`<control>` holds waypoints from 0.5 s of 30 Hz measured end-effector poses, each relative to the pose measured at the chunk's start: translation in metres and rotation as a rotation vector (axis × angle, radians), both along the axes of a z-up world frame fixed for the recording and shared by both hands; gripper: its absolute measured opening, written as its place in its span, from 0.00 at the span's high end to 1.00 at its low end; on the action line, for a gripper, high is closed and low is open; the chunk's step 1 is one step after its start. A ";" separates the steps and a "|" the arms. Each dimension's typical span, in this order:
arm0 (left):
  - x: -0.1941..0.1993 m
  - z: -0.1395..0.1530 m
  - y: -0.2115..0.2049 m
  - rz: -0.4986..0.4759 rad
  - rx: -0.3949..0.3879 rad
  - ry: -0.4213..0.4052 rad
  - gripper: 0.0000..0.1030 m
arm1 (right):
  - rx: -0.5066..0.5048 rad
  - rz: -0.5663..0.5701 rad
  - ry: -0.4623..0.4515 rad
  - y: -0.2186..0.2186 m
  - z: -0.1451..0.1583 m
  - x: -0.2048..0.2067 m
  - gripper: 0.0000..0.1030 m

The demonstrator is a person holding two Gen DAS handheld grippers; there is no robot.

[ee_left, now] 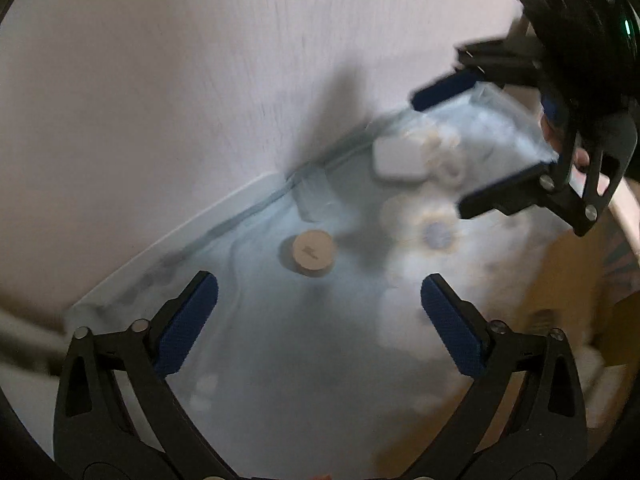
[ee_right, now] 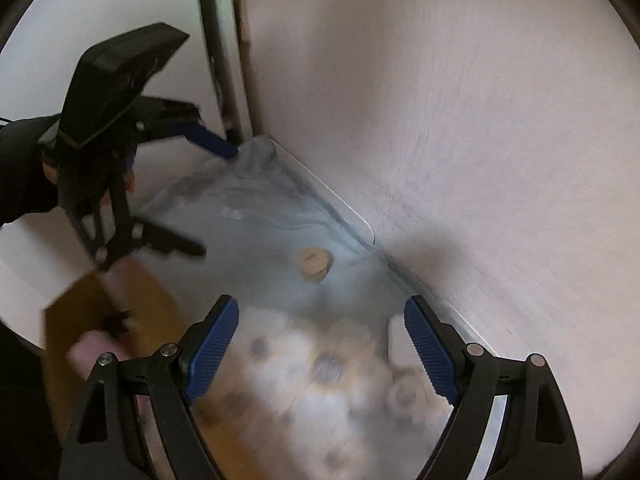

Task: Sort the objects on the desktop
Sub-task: 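Grasp the round beige jar with the left tool while the right tool grasps the clear plastic cup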

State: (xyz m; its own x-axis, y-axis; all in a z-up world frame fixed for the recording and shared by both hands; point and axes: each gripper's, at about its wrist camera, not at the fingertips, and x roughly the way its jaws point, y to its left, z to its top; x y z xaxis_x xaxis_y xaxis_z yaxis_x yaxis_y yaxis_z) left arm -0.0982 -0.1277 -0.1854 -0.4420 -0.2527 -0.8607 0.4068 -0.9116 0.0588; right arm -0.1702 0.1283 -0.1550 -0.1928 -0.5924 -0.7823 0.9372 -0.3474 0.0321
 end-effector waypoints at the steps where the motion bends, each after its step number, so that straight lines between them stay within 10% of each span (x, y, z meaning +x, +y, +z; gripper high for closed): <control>1: -0.003 -0.010 -0.004 -0.006 0.000 0.006 0.05 | -0.002 0.000 0.000 -0.009 -0.015 -0.011 0.20; 15: -0.025 -0.057 -0.026 -0.064 0.028 0.062 0.22 | 0.049 0.109 0.034 -0.067 -0.086 -0.055 0.33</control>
State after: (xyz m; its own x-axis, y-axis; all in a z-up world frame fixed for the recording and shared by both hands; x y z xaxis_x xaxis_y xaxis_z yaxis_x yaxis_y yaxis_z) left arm -0.1232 -0.1537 -0.2429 -0.5094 -0.1985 -0.8373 0.3496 -0.9368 0.0094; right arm -0.2249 0.0610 -0.2409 -0.1567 -0.5727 -0.8047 0.9696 -0.2442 -0.0151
